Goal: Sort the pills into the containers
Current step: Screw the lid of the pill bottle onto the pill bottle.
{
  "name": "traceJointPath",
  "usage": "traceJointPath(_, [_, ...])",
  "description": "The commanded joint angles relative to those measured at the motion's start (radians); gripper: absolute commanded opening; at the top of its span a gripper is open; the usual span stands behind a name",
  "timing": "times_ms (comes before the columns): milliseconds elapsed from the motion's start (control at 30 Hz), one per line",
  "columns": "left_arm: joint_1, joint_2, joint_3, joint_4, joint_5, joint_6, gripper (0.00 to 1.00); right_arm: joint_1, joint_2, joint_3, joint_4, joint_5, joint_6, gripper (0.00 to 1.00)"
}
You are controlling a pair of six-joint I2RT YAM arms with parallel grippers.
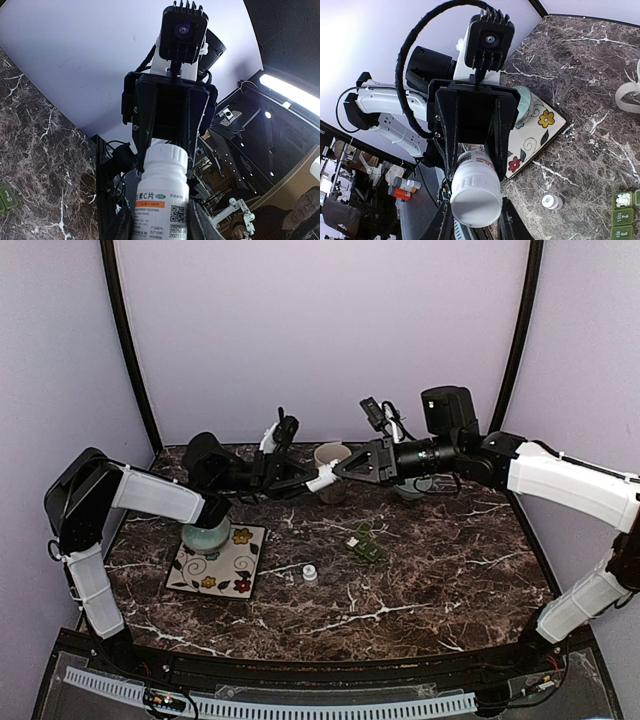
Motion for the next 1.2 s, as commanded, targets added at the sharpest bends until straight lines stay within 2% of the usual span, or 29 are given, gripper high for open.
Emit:
traceJointPath(0, [-0.020,-0.002,0.046,0.043,-0.027,0.006,0.09,0.014,0.005,-0.021,0.120,-0.038,0.064,0.04])
traceJointPath(167, [-0.041,-0.014,0.072,-0.001,-0.038,0.055,0.09,0.020,-0.001,-0.013,0.100,-0.012,0.096,0.04])
traceJointPath(467, [-0.087,-0.108,0.140,-0.421,-0.086,0.399,0.09,0.044,0.016,0.042,-0.024,0.070,0.120,0.03])
traceJointPath(667, [-0.111,-0.173,0.152,-0.582,-0.172,0.567,0.09,0.048,0.018,0.040,-0.010,0.103,0.175,0.03])
traceJointPath(867, [-0.124,-0.196,0.131,-0.518,-0.233,0.570,0.08,0.052,0.016,-0.007,0.132,0.076,0.281,0.03])
traceJointPath(1167, [-0.134,-0.199,0.115,-0.433,-0.229,0.547,0.09,0.052,0.029,0.013,0.173,0.013,0.303,0.04])
